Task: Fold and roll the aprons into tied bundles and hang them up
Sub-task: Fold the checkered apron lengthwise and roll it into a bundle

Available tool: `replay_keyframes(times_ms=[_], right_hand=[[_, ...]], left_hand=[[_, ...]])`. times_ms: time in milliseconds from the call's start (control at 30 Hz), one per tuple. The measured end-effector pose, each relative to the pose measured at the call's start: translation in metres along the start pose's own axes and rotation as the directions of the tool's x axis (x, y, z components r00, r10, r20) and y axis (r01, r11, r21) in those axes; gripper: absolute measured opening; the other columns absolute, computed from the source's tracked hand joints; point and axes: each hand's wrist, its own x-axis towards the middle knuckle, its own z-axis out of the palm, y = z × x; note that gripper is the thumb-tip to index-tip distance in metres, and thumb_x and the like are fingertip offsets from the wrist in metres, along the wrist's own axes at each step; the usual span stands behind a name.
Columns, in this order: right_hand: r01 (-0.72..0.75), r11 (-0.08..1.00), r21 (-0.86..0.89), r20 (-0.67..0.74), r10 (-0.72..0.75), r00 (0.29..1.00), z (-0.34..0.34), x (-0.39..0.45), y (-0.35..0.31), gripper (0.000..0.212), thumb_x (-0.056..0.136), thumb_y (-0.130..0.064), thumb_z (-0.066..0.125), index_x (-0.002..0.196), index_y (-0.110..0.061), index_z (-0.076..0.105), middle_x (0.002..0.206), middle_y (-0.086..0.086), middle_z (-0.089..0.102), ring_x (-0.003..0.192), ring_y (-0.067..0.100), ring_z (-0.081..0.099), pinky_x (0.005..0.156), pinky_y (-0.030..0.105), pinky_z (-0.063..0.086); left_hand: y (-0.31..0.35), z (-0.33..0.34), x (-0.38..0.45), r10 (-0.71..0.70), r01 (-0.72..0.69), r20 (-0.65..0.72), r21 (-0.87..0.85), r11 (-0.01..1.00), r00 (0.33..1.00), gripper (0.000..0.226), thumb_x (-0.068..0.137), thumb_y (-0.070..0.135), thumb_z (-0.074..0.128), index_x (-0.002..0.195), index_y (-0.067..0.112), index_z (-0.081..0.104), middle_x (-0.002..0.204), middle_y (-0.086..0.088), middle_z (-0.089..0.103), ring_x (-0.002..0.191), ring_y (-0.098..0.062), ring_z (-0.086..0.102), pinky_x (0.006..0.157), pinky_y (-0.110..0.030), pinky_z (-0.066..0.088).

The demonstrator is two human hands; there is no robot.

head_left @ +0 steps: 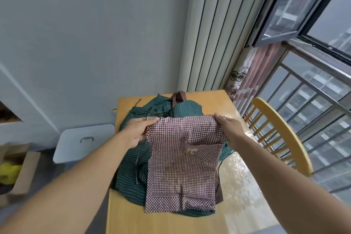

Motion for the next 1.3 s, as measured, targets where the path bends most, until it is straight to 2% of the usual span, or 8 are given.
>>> replay_keyframes(times_ms=[233, 367, 600, 733, 833, 1000, 1167, 1300], right_hand=[[0.038, 0.999, -0.036, 0.011, -0.038, 0.999, 0.002, 0.0, 0.003, 0.039, 0.098, -0.039, 0.064, 0.121, -0.008, 0.071, 0.113, 0.003, 0.069, 0.111, 0.026, 0.062, 0.094, 0.036, 0.049], [0.085, 0.996, -0.017, -0.068, -0.086, 0.994, 0.001, 0.001, 0.003, 0.029, 0.098, -0.039, 0.064, 0.109, -0.013, 0.074, 0.111, 0.003, 0.071, 0.106, 0.025, 0.064, 0.076, 0.029, 0.052], [-0.022, 0.996, -0.087, -0.121, 0.011, 0.993, 0.003, 0.011, 0.018, 0.05, 0.101, -0.05, 0.053, 0.115, -0.006, 0.071, 0.125, 0.016, 0.066, 0.115, 0.037, 0.06, 0.106, 0.051, 0.049], [-0.097, 0.995, 0.003, 0.108, 0.096, 0.99, 0.002, 0.011, 0.025, 0.05, 0.092, -0.053, 0.066, 0.118, -0.011, 0.068, 0.122, 0.005, 0.07, 0.112, 0.028, 0.065, 0.102, 0.046, 0.052], [-0.051, 0.997, 0.061, 0.265, 0.033, 0.964, 0.001, 0.014, 0.025, 0.029, 0.099, -0.023, 0.064, 0.125, -0.013, 0.068, 0.121, 0.009, 0.074, 0.108, 0.028, 0.072, 0.086, 0.038, 0.056], [0.014, 0.979, 0.204, 0.198, -0.055, 0.979, 0.012, 0.017, 0.007, 0.024, 0.1, -0.013, 0.064, 0.123, -0.016, 0.069, 0.109, 0.016, 0.076, 0.081, 0.029, 0.075, 0.057, 0.033, 0.06], [-0.226, 0.974, 0.012, 0.392, 0.203, 0.897, 0.014, 0.024, -0.013, 0.036, 0.102, -0.003, 0.054, 0.136, -0.013, 0.058, 0.108, 0.019, 0.075, 0.063, 0.027, 0.067, 0.052, 0.032, 0.057], [-0.301, 0.951, -0.065, 0.357, 0.304, 0.883, 0.03, 0.038, -0.006, 0.031, 0.103, -0.009, 0.054, 0.132, 0.001, 0.059, 0.082, 0.013, 0.077, 0.065, 0.025, 0.07, 0.053, 0.03, 0.059]], left_hand=[[0.001, -0.008, 0.003, 0.021, -0.02, 0.009, -0.071, 0.997, 1.0, 0.037, 0.099, 0.018, 0.066, 0.133, 0.004, 0.061, 0.118, -0.009, 0.072, 0.105, -0.023, 0.068, 0.08, -0.033, 0.053], [0.006, -0.007, -0.001, 0.01, -0.004, 0.061, -0.103, 0.995, 0.998, 0.021, 0.101, 0.02, 0.062, 0.118, 0.008, 0.066, 0.1, -0.005, 0.072, 0.085, -0.018, 0.067, 0.068, -0.03, 0.052], [-0.018, -0.003, 0.009, -0.132, 0.125, -0.062, -0.109, 0.986, 0.989, 0.027, 0.104, 0.018, 0.057, 0.126, 0.003, 0.063, 0.114, -0.014, 0.072, 0.104, -0.031, 0.069, 0.086, -0.042, 0.057], [-0.026, -0.009, 0.01, -0.197, 0.208, 0.128, -0.077, 0.975, 0.972, 0.038, 0.098, 0.026, 0.065, 0.126, -0.001, 0.063, 0.119, -0.013, 0.073, 0.102, -0.03, 0.07, 0.087, -0.042, 0.054], [-0.03, -0.012, 0.015, -0.142, 0.162, 0.199, -0.087, 0.983, 0.97, 0.046, 0.096, -0.005, 0.055, 0.142, 0.001, 0.052, 0.135, -0.019, 0.065, 0.119, -0.033, 0.065, 0.099, -0.043, 0.052], [-0.021, -0.016, 0.018, -0.057, 0.091, 0.236, -0.137, 0.986, 0.97, 0.048, 0.098, -0.015, 0.042, 0.136, 0.011, 0.057, 0.126, -0.017, 0.07, 0.112, -0.034, 0.068, 0.089, -0.045, 0.056], [-0.007, -0.024, 0.018, -0.114, 0.15, 0.369, -0.069, 0.986, 0.922, 0.056, 0.095, -0.018, 0.046, 0.138, 0.018, 0.053, 0.128, -0.016, 0.07, 0.112, -0.035, 0.07, 0.087, -0.043, 0.061], [-0.017, -0.018, 0.033, -0.197, 0.236, 0.212, -0.175, 0.956, 0.957, 0.042, 0.101, -0.005, 0.05, 0.136, 0.018, 0.057, 0.125, -0.015, 0.067, 0.101, -0.032, 0.069, 0.078, -0.04, 0.059]])
